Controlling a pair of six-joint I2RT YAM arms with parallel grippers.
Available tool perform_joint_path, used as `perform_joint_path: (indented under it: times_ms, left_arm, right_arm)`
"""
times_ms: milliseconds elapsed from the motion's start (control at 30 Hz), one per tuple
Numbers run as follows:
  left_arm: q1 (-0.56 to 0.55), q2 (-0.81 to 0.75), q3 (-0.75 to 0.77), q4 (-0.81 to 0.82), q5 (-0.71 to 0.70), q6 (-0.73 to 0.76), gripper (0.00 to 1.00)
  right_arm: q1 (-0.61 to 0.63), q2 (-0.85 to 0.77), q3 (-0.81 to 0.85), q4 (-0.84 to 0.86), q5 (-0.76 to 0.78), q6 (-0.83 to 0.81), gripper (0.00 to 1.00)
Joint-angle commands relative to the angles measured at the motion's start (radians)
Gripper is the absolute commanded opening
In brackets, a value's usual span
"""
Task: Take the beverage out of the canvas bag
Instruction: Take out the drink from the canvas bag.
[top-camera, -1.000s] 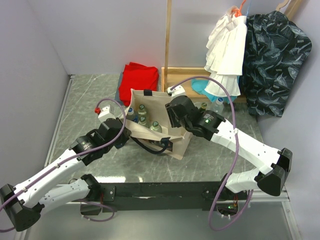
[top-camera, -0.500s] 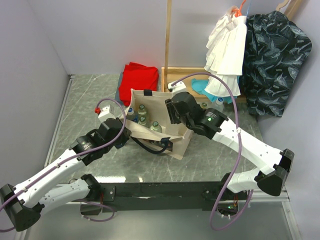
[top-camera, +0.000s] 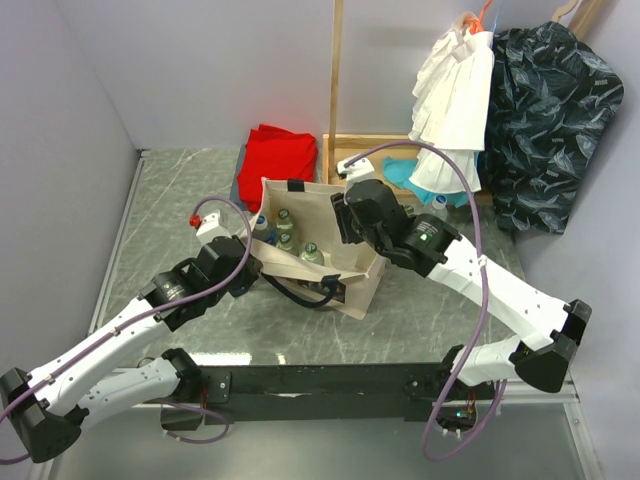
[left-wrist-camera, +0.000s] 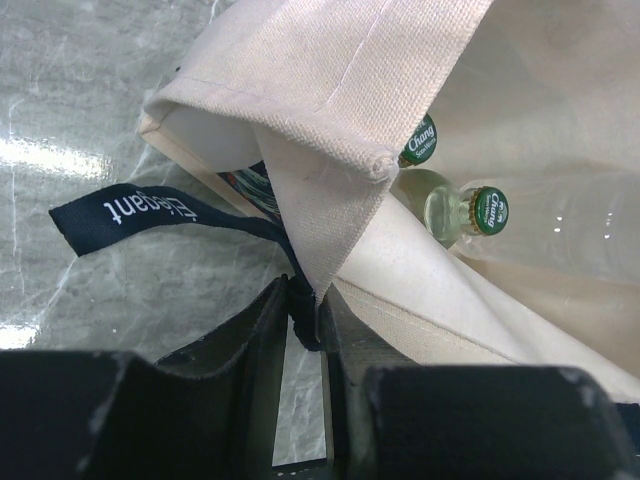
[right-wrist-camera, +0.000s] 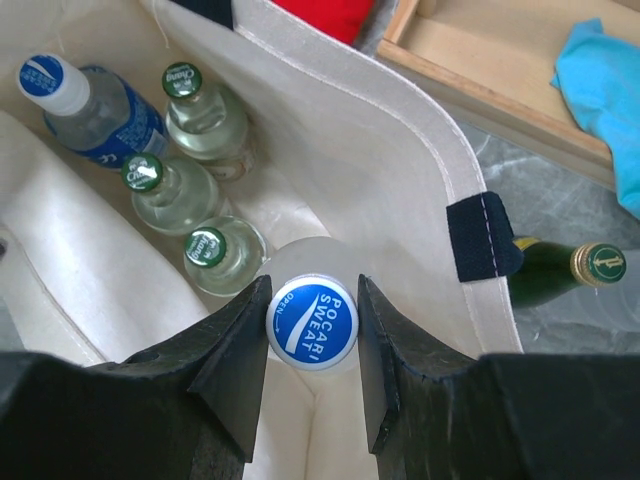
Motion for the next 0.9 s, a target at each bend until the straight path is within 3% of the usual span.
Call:
perform_joint_path:
  times_ms: [0,867]
  left_arm:
    - [-0.002,-0.003,0.015,-0.031,0.01,0.017,0.24]
    - [-0.002,0.026,0.032,-0.017,0.019,0.028,0.24]
  right_arm:
    - [-0.007,-0.08,0.098,0.133,0.032,-0.025,0.0]
    - [-0.007,-0.059,0.319,0.076,0.095,-0.119,0.0]
